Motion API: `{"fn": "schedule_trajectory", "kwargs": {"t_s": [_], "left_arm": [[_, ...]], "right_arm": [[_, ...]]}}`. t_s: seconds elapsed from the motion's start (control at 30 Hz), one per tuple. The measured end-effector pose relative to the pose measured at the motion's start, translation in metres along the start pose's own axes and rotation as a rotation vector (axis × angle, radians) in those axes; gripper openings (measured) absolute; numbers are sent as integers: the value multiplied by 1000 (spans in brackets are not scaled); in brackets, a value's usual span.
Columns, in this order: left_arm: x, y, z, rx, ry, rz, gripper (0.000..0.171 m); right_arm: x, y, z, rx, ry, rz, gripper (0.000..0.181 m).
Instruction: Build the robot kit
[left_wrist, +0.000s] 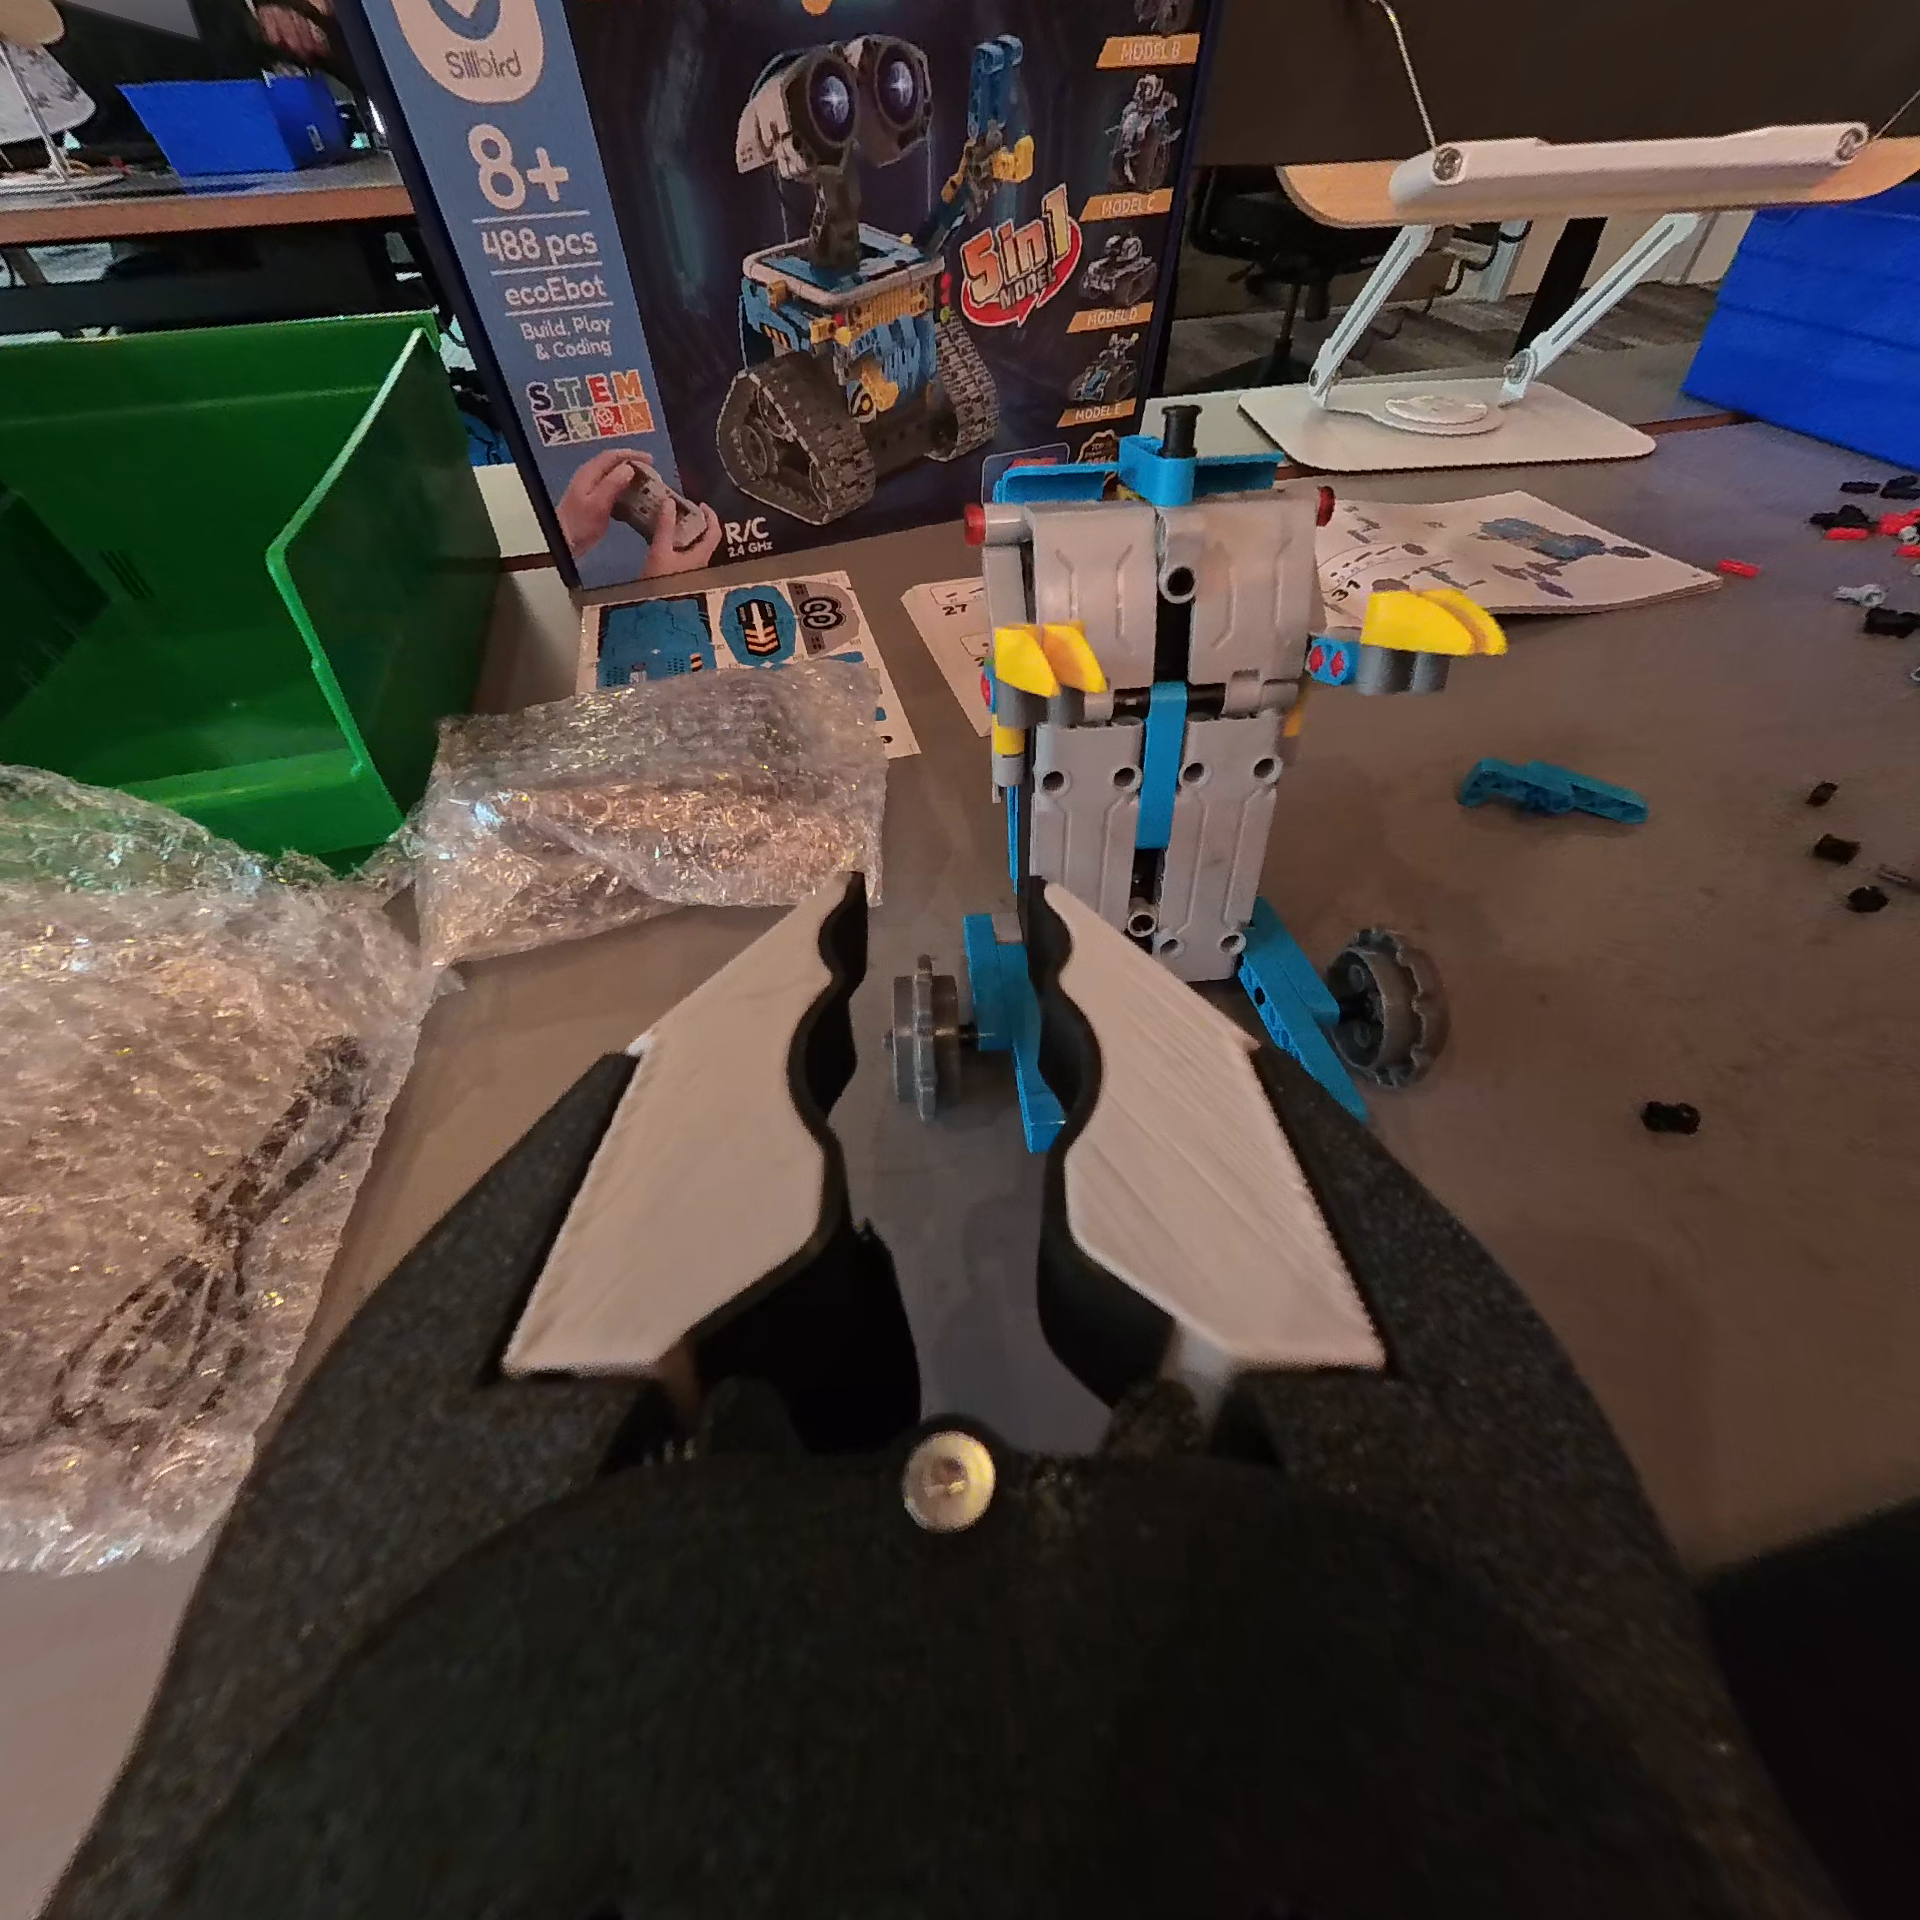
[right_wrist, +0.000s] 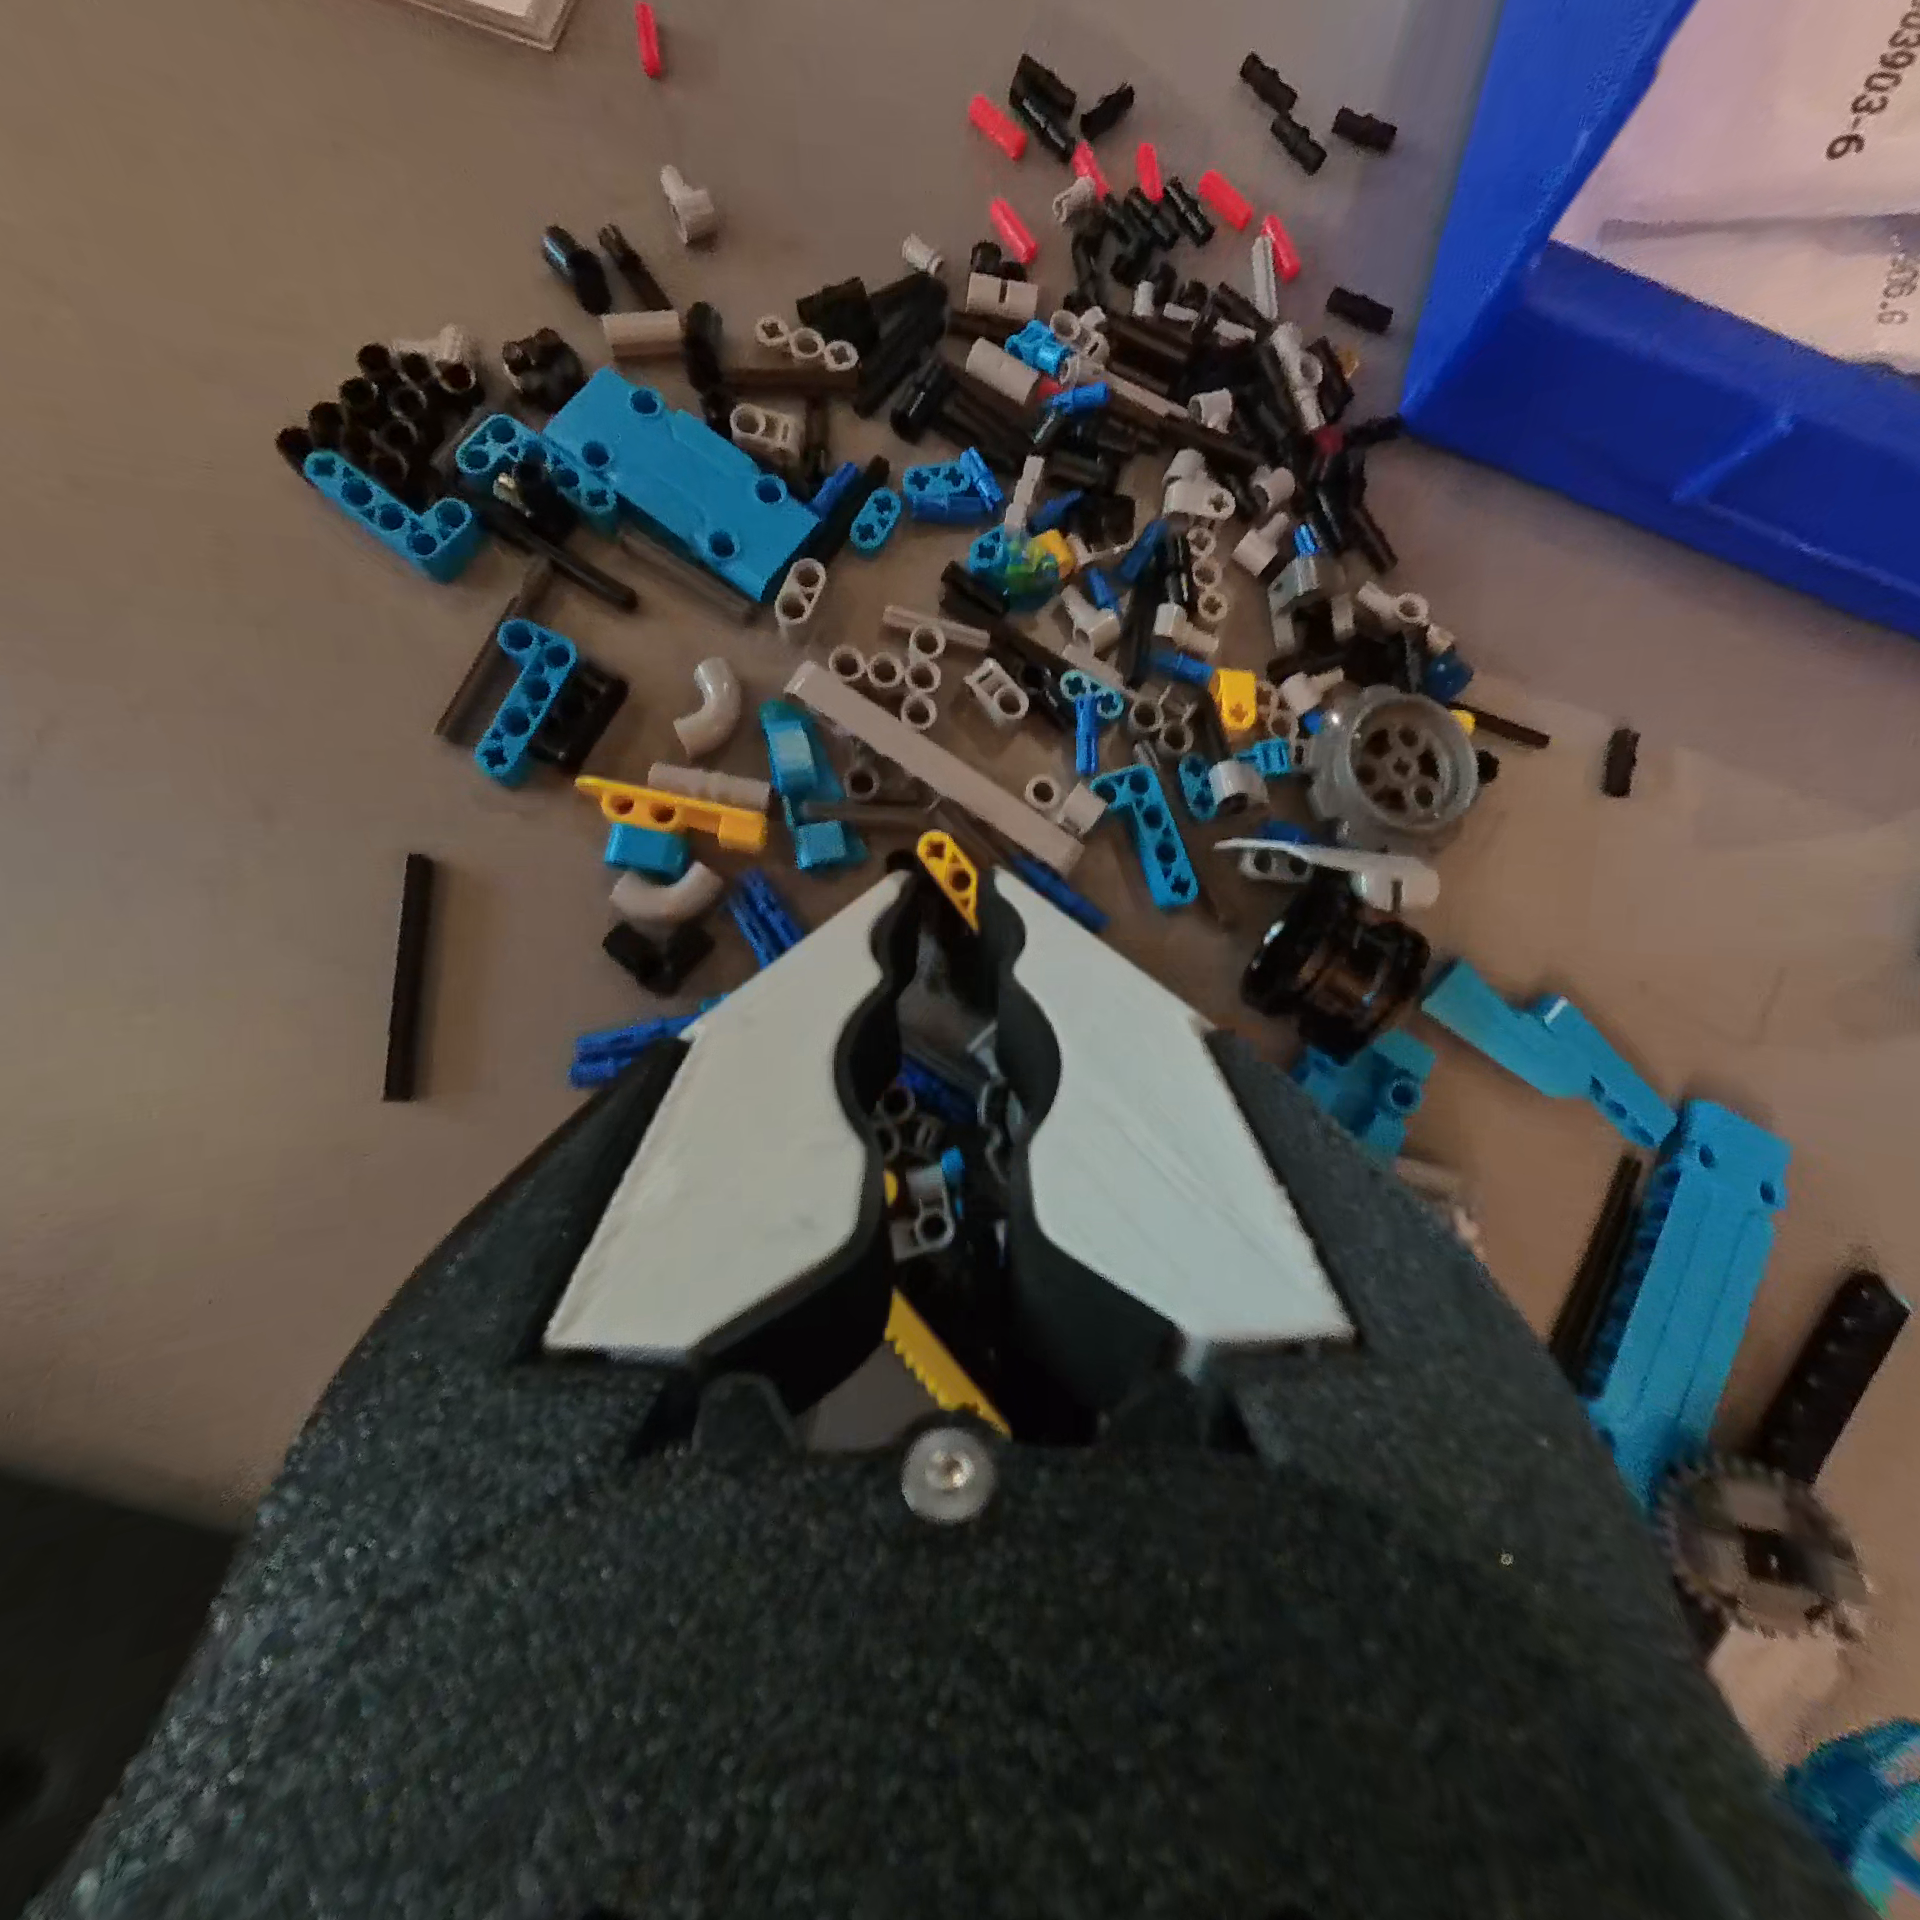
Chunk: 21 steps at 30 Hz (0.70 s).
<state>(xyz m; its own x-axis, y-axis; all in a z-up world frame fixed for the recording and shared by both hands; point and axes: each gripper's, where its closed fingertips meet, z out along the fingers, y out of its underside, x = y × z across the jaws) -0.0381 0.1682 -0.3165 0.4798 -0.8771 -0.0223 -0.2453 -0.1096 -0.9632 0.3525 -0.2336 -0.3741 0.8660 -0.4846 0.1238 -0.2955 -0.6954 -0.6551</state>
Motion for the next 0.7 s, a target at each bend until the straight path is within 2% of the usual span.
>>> {"fn": "schedule_trajectory", "kwargs": {"t_s": [0.23, 0.37, 0.6, 0.7], "left_arm": [[-1, 2, 2, -17, -5, -1, 30], [0, 4, 3, -31, -2, 5, 30], [2, 4, 3, -31, 2, 16, 30], [2, 3, 3, -27, 5, 11, 30]], "right_arm": [[0, -7, 17, -25, -13, -31, 12], [-1, -7, 19, -31, -14, -40, 6], [2, -11, 10, -22, -7, -46, 2], [-4, -23, -3, 33, -42, -30, 2]]}}
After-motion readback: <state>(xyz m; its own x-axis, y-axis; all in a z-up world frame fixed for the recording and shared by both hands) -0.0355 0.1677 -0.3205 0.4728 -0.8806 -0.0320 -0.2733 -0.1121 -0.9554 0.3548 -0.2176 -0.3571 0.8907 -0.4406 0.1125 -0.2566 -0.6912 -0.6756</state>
